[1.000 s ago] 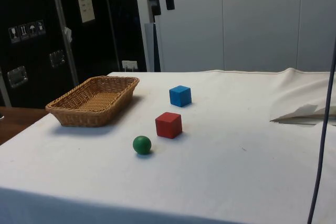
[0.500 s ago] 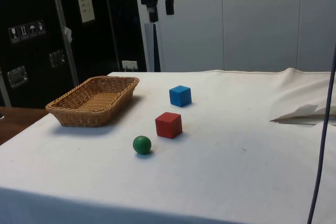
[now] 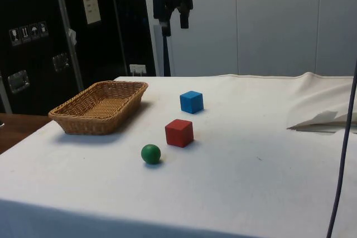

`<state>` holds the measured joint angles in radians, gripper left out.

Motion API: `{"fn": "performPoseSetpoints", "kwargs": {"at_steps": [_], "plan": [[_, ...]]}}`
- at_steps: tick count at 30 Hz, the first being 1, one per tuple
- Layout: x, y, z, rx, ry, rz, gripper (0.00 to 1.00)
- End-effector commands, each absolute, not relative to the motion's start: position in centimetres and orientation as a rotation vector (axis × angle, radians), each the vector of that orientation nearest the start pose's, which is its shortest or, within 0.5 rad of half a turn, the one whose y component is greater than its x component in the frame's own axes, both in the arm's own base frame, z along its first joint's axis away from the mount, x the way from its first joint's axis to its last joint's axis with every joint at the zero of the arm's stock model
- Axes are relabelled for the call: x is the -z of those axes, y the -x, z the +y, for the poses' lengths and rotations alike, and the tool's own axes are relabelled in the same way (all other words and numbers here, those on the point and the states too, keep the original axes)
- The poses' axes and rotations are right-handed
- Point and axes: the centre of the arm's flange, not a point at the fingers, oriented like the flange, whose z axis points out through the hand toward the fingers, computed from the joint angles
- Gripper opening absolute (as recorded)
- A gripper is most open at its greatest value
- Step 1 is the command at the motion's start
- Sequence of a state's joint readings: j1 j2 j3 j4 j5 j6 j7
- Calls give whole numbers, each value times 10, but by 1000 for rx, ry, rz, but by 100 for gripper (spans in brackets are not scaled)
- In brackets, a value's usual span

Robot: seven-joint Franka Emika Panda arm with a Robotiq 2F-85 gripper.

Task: Place all non-red objects into the basket.

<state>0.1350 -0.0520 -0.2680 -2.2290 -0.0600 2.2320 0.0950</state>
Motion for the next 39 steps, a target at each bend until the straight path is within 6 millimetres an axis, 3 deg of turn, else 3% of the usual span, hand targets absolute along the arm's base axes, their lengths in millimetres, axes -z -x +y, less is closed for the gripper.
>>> {"fn": "performPoseSetpoints", "kwargs": {"at_steps": [1,13,26,39], "plan": [[-395,-515,-74,110,3150,317,100],[-363,-502,-84,135,3143,353,100],[-315,-499,-112,151,3119,417,100],[-289,-498,-130,116,3126,441,100]]}}
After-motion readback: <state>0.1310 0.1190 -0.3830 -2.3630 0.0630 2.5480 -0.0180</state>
